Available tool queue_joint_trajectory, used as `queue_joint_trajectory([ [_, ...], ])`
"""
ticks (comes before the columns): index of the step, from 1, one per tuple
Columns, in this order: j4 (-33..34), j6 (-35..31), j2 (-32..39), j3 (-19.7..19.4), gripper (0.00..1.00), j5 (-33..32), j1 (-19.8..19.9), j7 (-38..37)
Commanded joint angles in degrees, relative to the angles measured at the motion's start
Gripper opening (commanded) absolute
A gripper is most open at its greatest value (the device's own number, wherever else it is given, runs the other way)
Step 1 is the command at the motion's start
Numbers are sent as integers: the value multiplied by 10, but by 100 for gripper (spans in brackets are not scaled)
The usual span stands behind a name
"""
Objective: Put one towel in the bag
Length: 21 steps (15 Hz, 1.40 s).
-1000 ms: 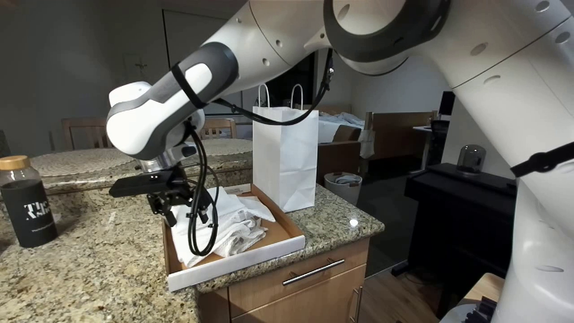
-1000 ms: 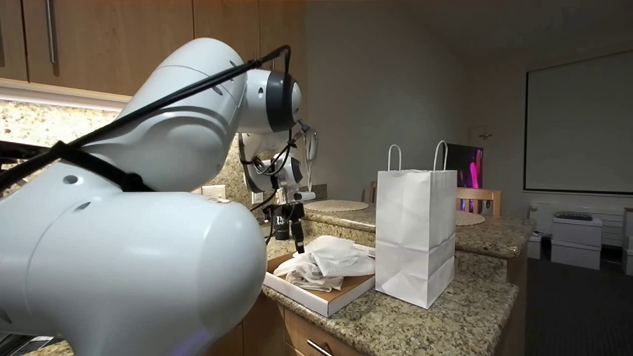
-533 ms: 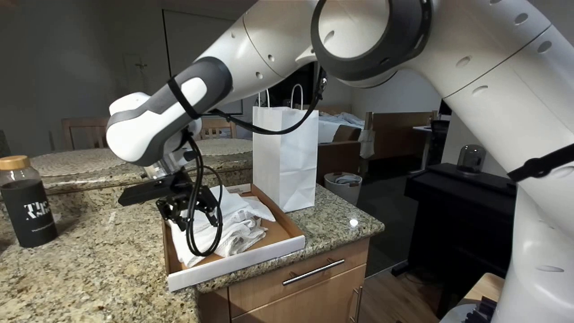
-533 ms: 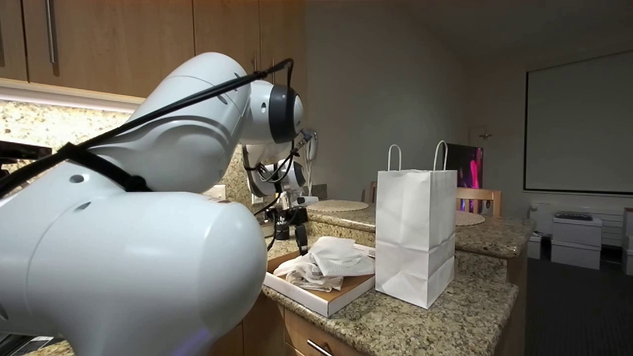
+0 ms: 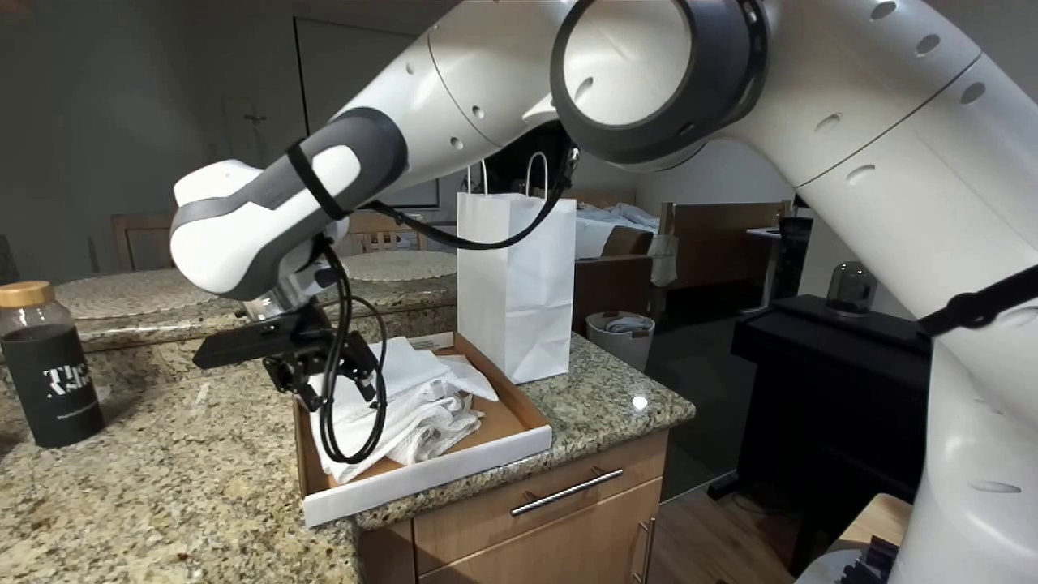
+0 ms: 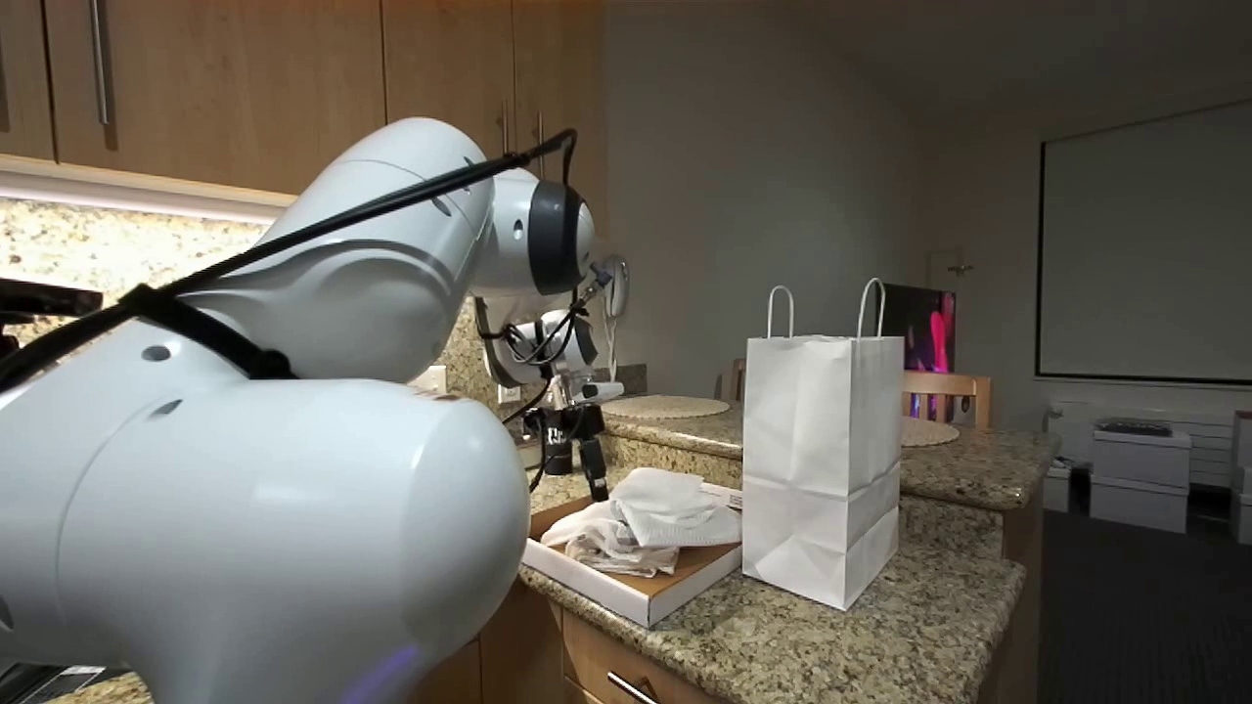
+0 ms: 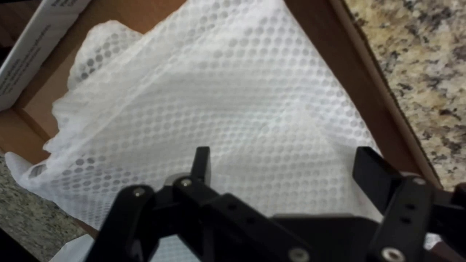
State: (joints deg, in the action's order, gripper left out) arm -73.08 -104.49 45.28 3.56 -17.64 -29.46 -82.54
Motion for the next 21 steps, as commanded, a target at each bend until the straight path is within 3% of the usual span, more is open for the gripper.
queue_joint_trajectory([
  [1,24,6,16,-6,100,-12,-9,20],
  [13,42,68,25,-42,100,-25,-7,16],
  [18,57,140,19,-57,100,-28,-5,23],
  [19,58,149,18,-58,93,-26,-4,24],
  [20,57,153,17,-59,74,-26,-3,27],
  [21,56,154,16,-60,67,-25,-2,30],
])
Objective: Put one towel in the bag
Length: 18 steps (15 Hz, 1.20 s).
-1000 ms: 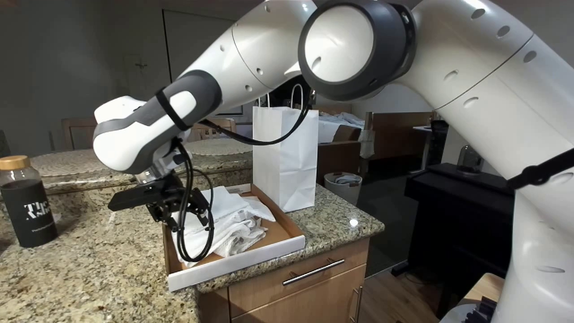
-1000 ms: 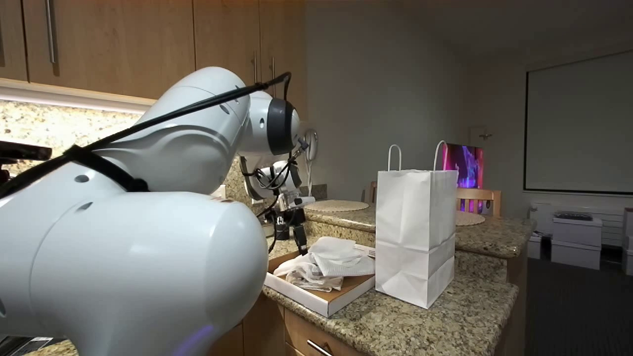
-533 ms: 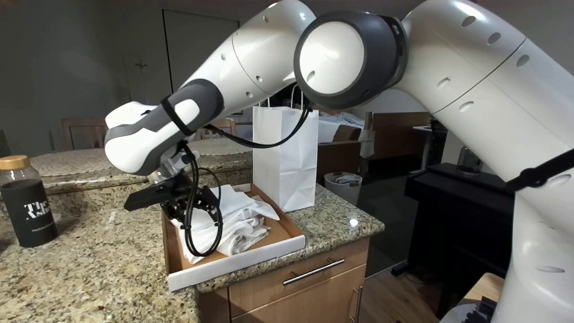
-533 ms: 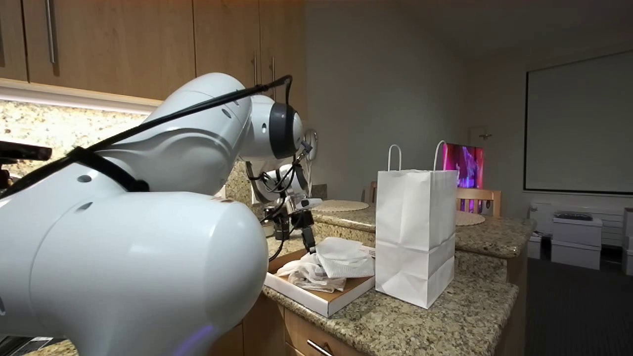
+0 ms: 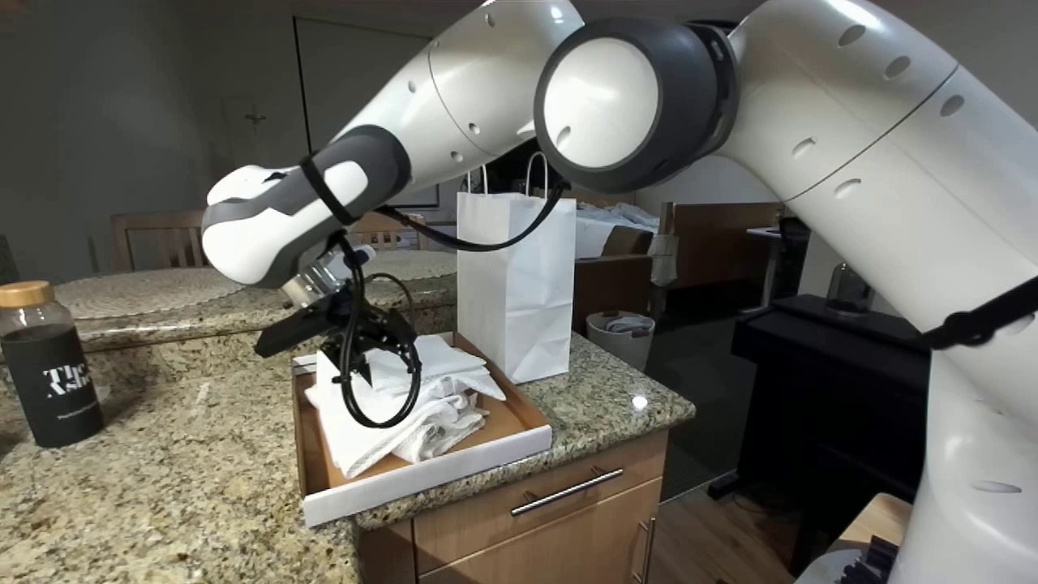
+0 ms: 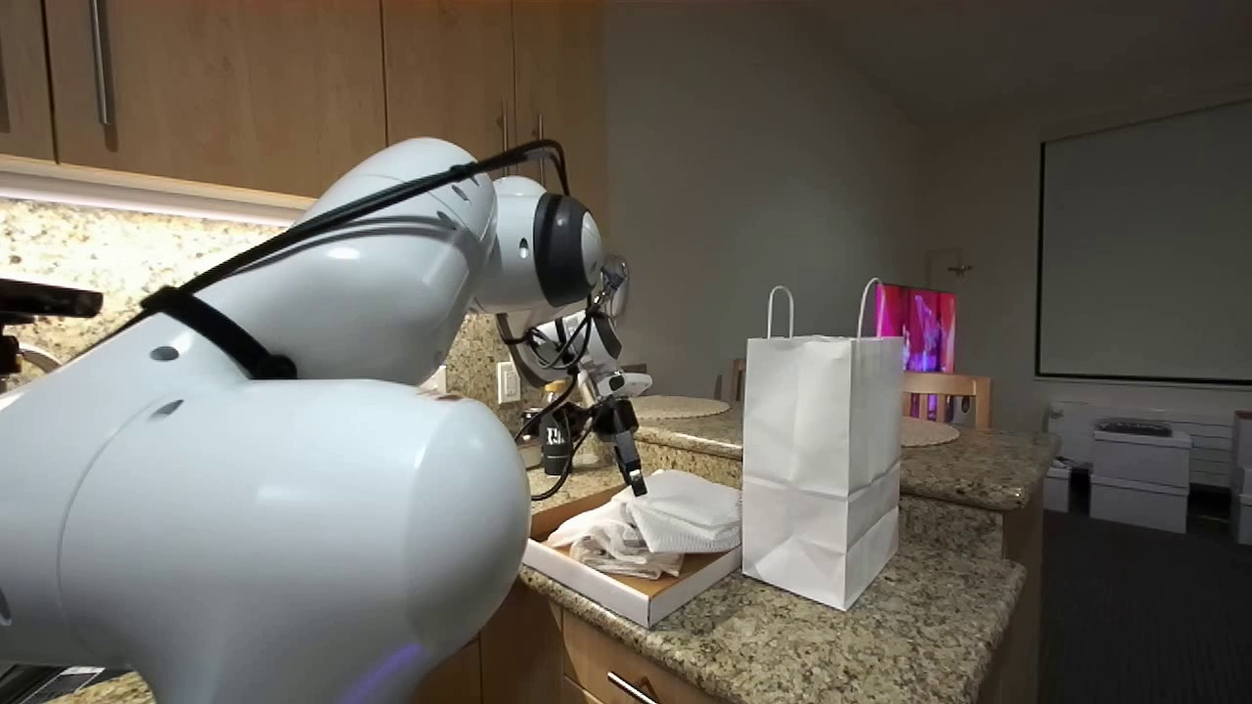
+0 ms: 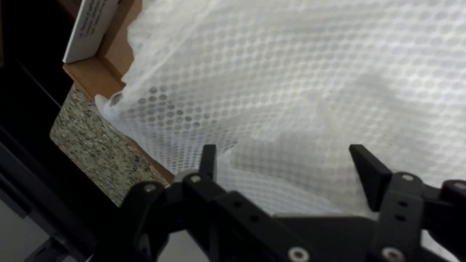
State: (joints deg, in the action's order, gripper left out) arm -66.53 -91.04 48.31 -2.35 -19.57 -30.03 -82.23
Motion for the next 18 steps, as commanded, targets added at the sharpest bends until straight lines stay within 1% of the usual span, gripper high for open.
queue_joint_trajectory([
  [1,-11,20,-14,-1,60,-4,5,31],
  [4,-13,10,-12,-1,39,-4,8,39],
  [6,-13,4,-11,-1,27,-4,11,44],
  [7,-14,-1,-11,-1,70,-4,12,45],
  [8,-14,-4,-11,-1,67,-5,13,46],
  [9,-14,-10,-11,0,68,-4,15,48],
  [10,-14,-12,-11,0,73,-4,16,51],
  [13,-18,-13,-10,-1,93,-5,21,66],
  [14,-20,-13,-11,0,98,-4,23,73],
  [16,-25,-13,-10,0,100,-4,29,85],
  [18,-32,-15,-8,0,100,-2,34,94],
])
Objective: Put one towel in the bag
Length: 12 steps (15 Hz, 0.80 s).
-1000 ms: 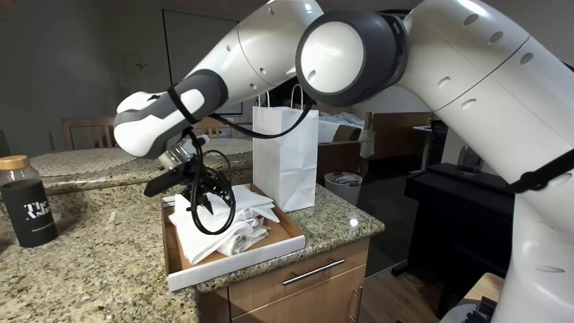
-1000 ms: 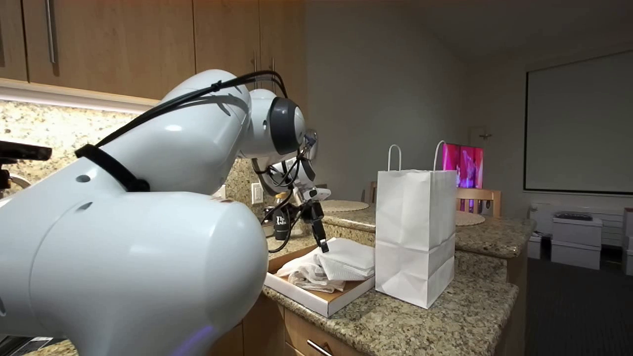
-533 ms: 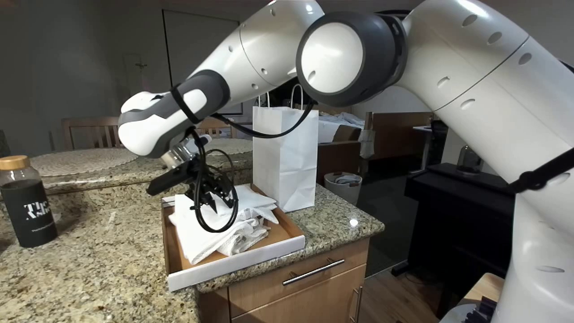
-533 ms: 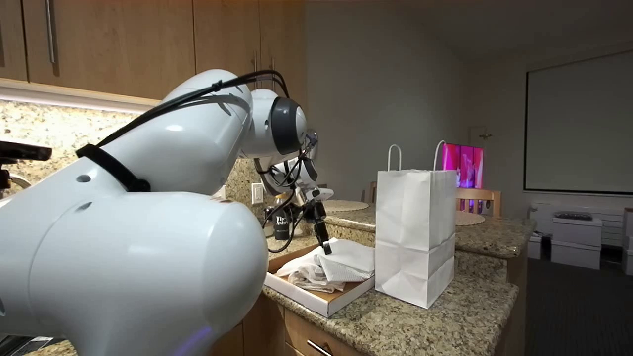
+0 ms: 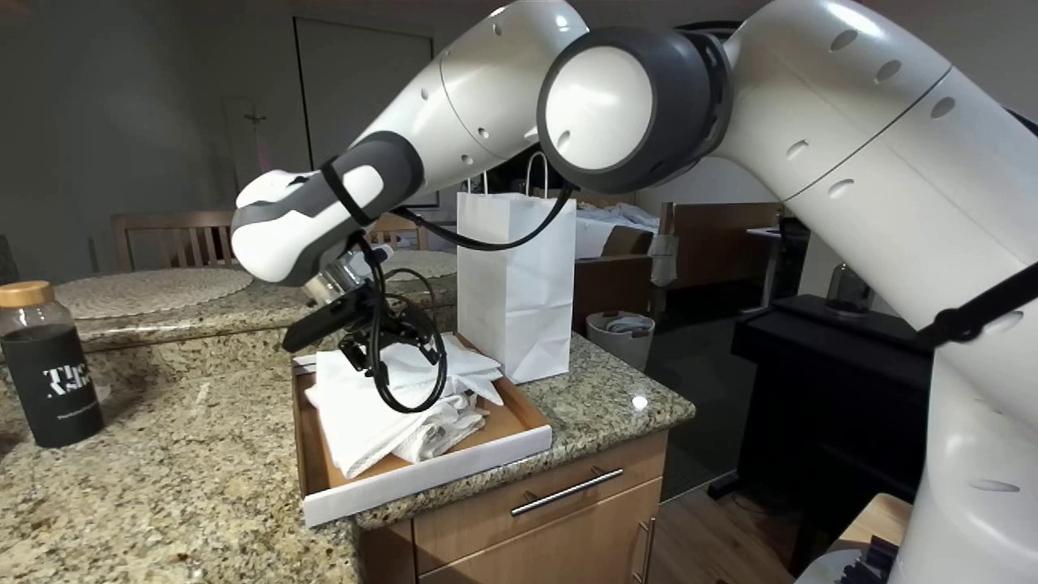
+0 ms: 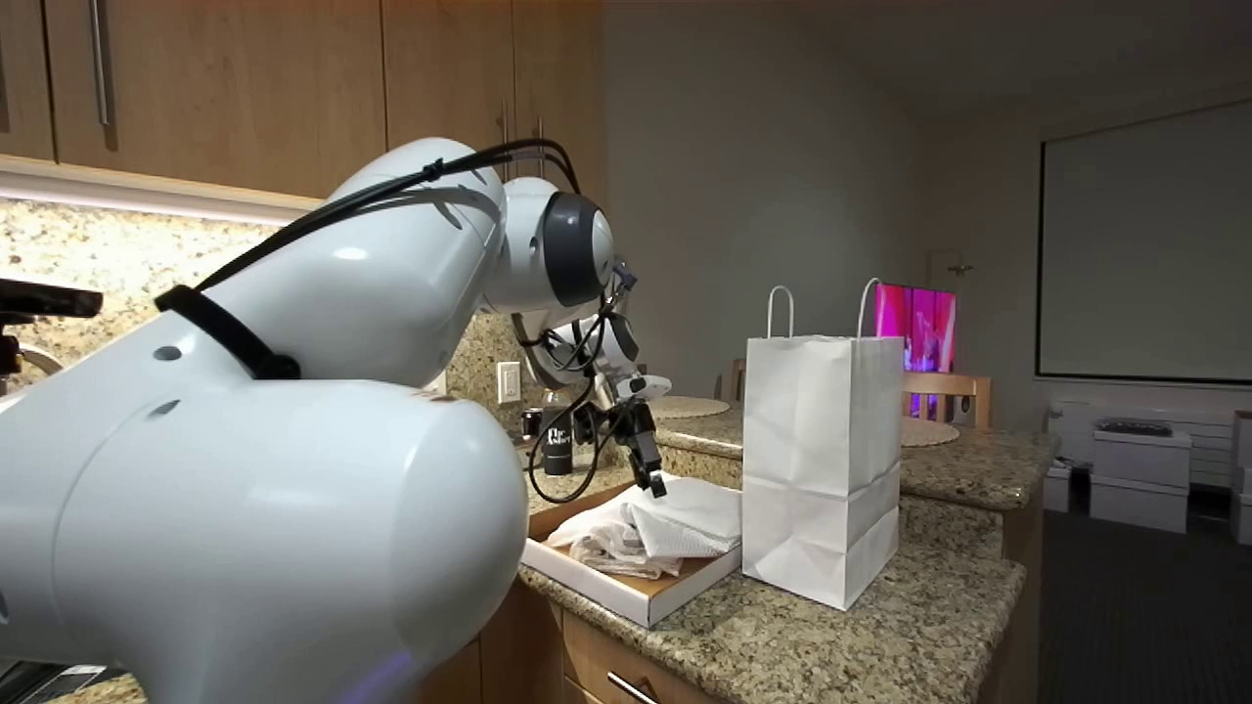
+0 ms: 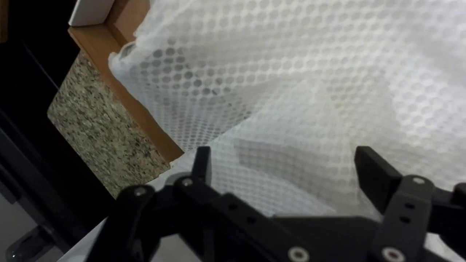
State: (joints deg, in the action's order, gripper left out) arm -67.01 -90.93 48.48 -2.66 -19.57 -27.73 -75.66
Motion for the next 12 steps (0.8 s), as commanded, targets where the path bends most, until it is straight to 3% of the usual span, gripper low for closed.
queue_joint_trajectory([
  [1,-32,-18,-9,5,100,0,14,33],
  [5,-55,-37,-6,7,100,2,21,33],
  [6,-64,-49,-9,7,75,2,22,30],
  [8,-73,-70,-14,7,68,3,23,25],
  [12,-85,-97,-28,6,41,8,23,14],
])
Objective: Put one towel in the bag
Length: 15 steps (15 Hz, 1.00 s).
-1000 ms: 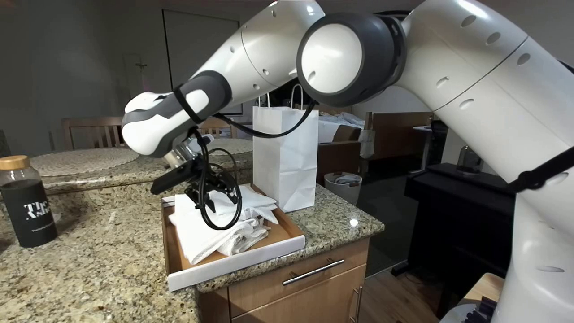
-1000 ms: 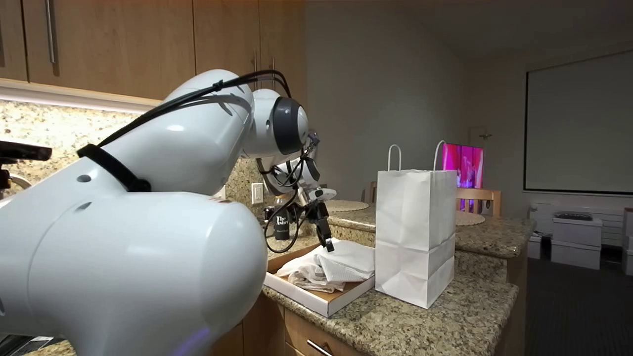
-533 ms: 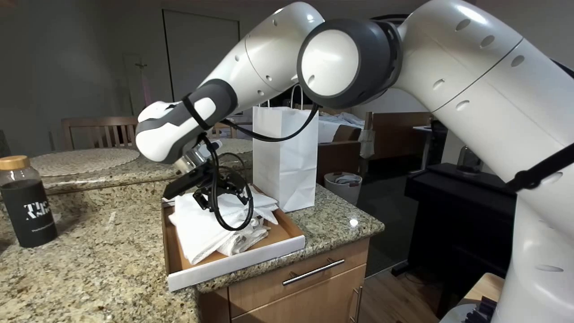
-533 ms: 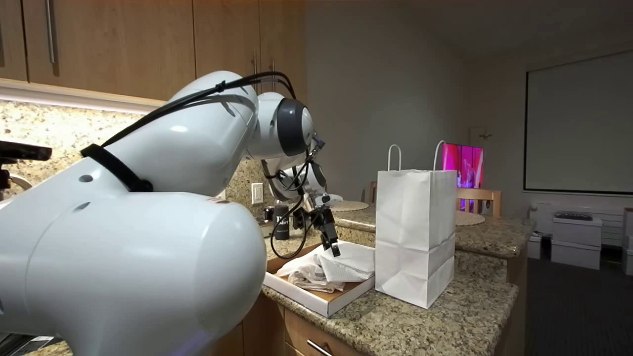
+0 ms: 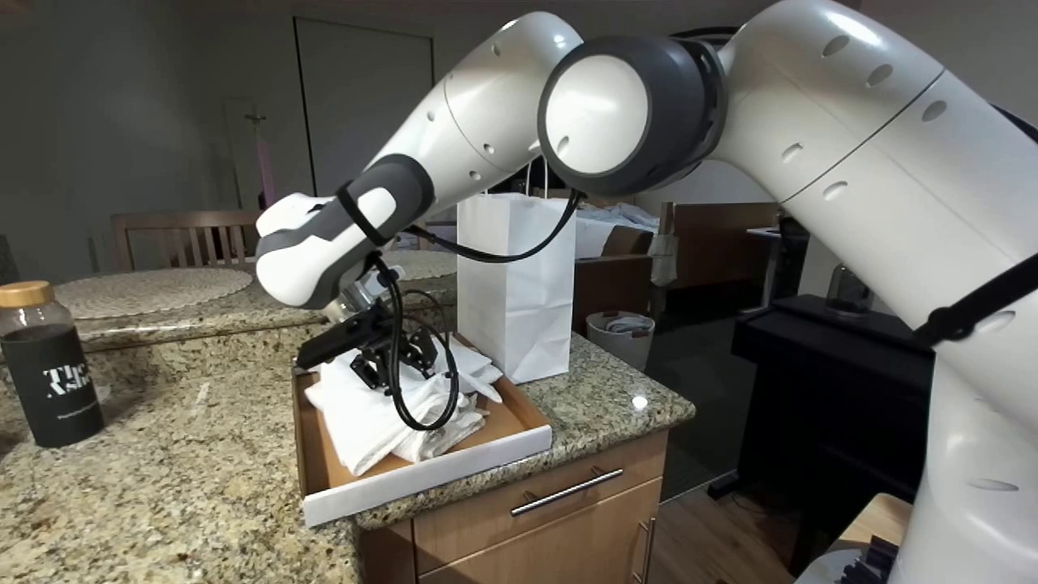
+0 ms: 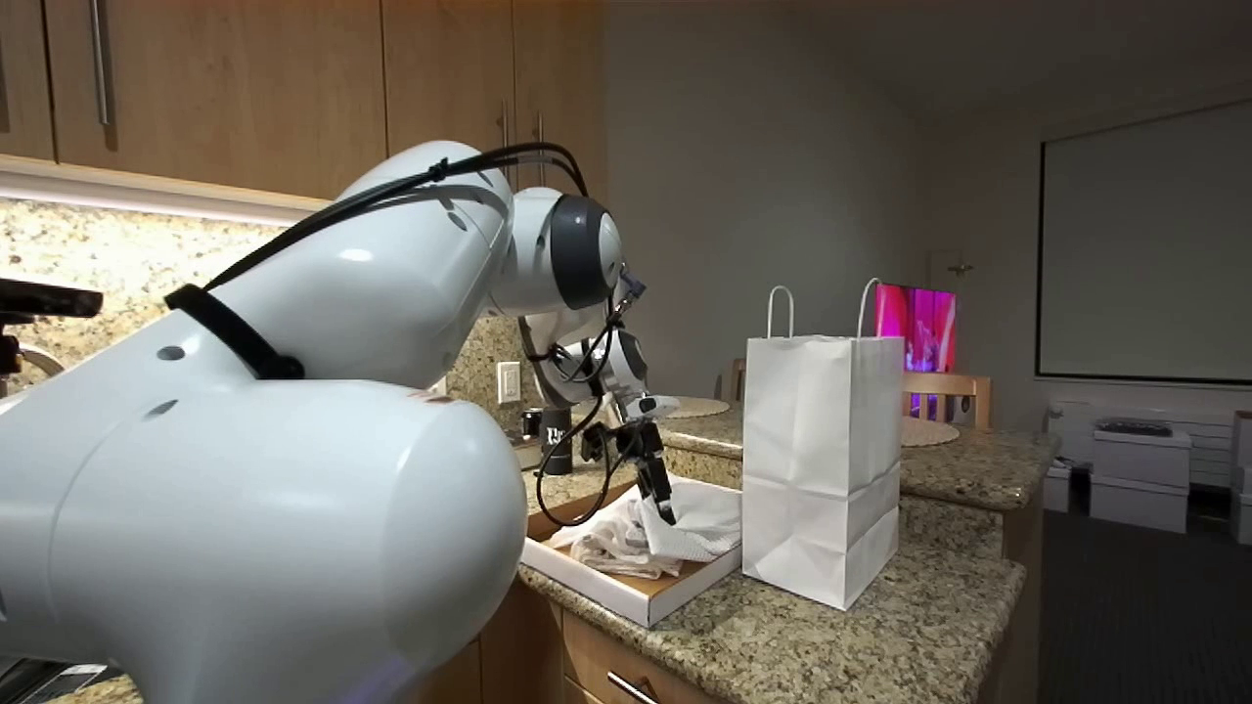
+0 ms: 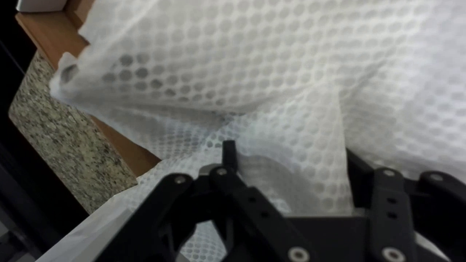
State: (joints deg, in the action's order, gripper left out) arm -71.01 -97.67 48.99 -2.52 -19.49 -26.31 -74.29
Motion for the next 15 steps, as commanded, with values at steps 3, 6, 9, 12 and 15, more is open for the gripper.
queue_joint_trajectory([
  [3,-63,-45,-50,6,20,12,9,-9],
  [6,-89,-73,-75,23,2,46,24,-24],
  [9,-133,-128,-109,37,0,94,38,-35],
  [12,-175,-171,-147,58,1,156,60,-20],
  [15,-228,-248,-193,67,1,205,71,-32],
])
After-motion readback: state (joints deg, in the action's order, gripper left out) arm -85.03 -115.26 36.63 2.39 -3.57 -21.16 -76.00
